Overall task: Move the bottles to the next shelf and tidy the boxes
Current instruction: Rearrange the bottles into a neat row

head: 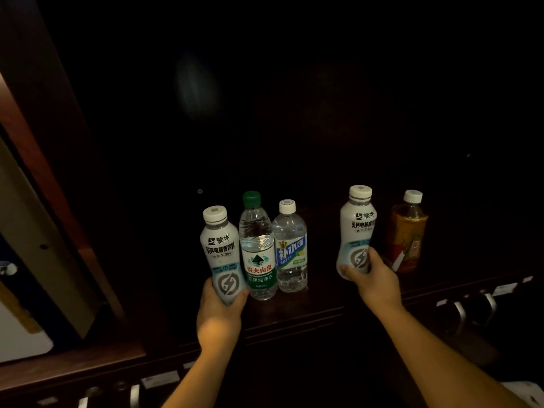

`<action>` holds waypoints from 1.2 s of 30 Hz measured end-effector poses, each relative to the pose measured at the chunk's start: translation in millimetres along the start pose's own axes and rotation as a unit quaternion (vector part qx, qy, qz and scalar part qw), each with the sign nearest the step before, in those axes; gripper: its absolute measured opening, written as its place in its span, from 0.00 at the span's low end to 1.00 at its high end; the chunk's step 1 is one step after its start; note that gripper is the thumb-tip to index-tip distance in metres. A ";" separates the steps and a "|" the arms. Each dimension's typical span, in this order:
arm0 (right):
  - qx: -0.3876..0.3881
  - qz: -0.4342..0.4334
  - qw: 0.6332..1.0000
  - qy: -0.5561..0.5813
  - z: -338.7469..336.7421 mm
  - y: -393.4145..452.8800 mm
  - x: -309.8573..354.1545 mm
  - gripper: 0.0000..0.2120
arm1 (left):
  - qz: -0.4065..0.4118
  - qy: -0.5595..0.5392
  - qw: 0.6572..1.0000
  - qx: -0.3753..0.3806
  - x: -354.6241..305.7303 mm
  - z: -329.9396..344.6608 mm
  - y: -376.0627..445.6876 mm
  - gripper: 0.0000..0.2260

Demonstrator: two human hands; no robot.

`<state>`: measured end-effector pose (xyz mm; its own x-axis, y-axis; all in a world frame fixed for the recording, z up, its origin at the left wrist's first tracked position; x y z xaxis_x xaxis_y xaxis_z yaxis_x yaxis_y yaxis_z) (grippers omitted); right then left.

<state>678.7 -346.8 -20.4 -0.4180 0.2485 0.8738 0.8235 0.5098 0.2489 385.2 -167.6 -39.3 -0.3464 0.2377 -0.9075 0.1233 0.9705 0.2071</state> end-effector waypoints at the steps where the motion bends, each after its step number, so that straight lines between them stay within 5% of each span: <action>1: -0.002 0.000 1.000 -0.004 -0.2 -0.2 1.1 0.22 | 0.001 -0.001 1.000 0.001 0.0 0.2 0.4 0.25; 17: 0.067 -0.022 0.997 0.009 46.9 -16.5 28.8 0.26 | 0.000 -0.008 1.000 0.011 0.9 1.0 0.7 0.24; 22: 0.100 -0.008 0.994 0.044 43.0 -16.7 24.7 0.38 | -0.002 -0.006 1.000 0.011 2.2 2.0 1.6 0.24; 24: 0.062 -0.006 0.997 0.043 23.0 -13.9 19.6 0.38 | -0.004 -0.006 1.000 0.010 3.9 3.2 2.9 0.23; 28: -0.130 0.000 0.991 0.015 -62.3 -0.1 -12.1 0.22 | -0.013 0.006 1.000 -0.004 6.5 4.5 4.9 0.25; 31: -0.178 0.041 0.982 -0.038 -103.8 17.6 -41.1 0.33 | -0.014 0.014 1.000 -0.007 8.9 4.9 5.7 0.26; 33: -0.129 0.051 0.989 -0.056 -104.3 31.5 -50.5 0.43 | -0.014 0.015 1.000 -0.006 9.8 4.2 6.2 0.26; 36: -0.002 0.031 1.000 -0.003 -86.9 47.3 -54.6 0.37 | -0.009 0.016 1.000 -0.007 8.4 2.6 5.9 0.26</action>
<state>773.8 -407.8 -20.1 -0.3683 0.2843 0.8852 0.8492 0.4903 0.1959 385.4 -160.0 -46.6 -0.3780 0.2218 -0.8989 0.1032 0.9749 0.1972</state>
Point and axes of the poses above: each hand's wrist, its own y-axis towards the middle knuckle, its own z-axis out of the palm, x = y × z, the point moved 6 cm from there along y, towards the middle knuckle, and after that the axes turned 2 degrees about -y, right-handed, at the moved point
